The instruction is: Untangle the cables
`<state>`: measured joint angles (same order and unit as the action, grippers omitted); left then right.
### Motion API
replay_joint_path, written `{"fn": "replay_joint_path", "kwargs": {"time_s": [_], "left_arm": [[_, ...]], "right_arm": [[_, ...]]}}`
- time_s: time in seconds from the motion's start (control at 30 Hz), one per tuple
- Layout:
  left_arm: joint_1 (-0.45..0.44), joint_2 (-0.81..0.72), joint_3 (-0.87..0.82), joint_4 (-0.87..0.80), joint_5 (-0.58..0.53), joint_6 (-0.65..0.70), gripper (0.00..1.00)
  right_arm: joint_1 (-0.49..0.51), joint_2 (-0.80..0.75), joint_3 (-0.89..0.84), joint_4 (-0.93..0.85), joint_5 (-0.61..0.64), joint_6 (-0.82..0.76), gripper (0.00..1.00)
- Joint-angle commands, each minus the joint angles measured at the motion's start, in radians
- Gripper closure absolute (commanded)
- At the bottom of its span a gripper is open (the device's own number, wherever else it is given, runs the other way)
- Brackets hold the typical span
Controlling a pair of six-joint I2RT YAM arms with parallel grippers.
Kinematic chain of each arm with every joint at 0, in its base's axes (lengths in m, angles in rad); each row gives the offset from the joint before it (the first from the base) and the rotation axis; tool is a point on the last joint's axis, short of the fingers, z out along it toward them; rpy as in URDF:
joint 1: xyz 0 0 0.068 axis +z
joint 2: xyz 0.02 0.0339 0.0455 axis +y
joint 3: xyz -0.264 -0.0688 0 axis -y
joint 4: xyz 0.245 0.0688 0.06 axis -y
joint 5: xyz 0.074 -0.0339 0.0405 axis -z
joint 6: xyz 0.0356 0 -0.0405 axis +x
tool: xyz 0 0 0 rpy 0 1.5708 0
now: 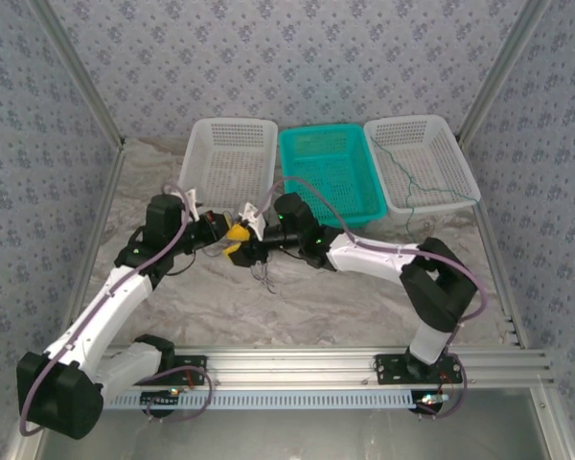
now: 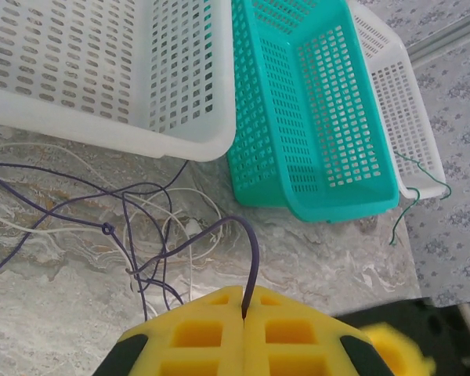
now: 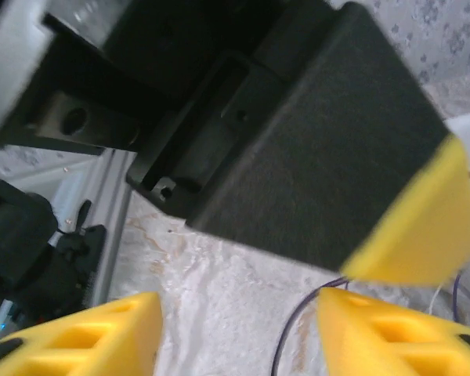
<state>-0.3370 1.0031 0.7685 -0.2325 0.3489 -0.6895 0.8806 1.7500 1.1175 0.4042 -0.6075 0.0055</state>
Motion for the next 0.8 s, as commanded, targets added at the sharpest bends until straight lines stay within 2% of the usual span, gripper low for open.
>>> {"fn": "replay_joint_path", "kwargs": {"time_s": [0.0,0.03,0.13,0.17,0.3,0.43,0.57,0.7,0.73,0.77], "left_arm": [[-0.009,-0.006,0.008,0.045,0.017,0.002,1.00],[-0.011,-0.008,0.009,0.042,0.011,0.006,1.00],[-0.013,-0.020,0.005,0.029,-0.019,0.031,0.99],[-0.013,-0.025,0.000,0.026,-0.033,0.040,0.96],[-0.011,-0.078,-0.021,0.017,-0.116,0.089,0.76],[0.009,-0.136,-0.025,0.005,-0.190,0.061,0.49],[0.047,-0.149,-0.026,-0.034,-0.187,0.006,0.40],[0.089,-0.129,-0.058,-0.089,-0.178,-0.064,0.40],[0.096,-0.126,-0.076,-0.083,-0.178,-0.078,0.40],[0.101,-0.123,-0.093,-0.072,-0.174,-0.089,0.40]], "right_arm": [[-0.004,0.053,0.066,0.046,0.003,0.018,0.83],[-0.005,0.055,0.067,0.035,-0.006,0.014,1.00],[-0.019,0.022,0.108,-0.028,-0.013,0.014,1.00],[-0.021,0.005,0.102,-0.037,-0.017,0.015,1.00],[-0.034,-0.089,0.049,-0.069,-0.021,0.005,1.00],[-0.046,-0.153,0.017,-0.092,-0.025,0.007,1.00],[-0.054,-0.197,0.003,-0.116,-0.018,-0.001,1.00],[-0.054,-0.191,0.017,-0.220,0.011,-0.040,1.00],[-0.051,-0.169,0.032,-0.265,0.056,-0.031,0.91],[-0.050,-0.144,0.047,-0.297,0.097,-0.009,0.73]]}}
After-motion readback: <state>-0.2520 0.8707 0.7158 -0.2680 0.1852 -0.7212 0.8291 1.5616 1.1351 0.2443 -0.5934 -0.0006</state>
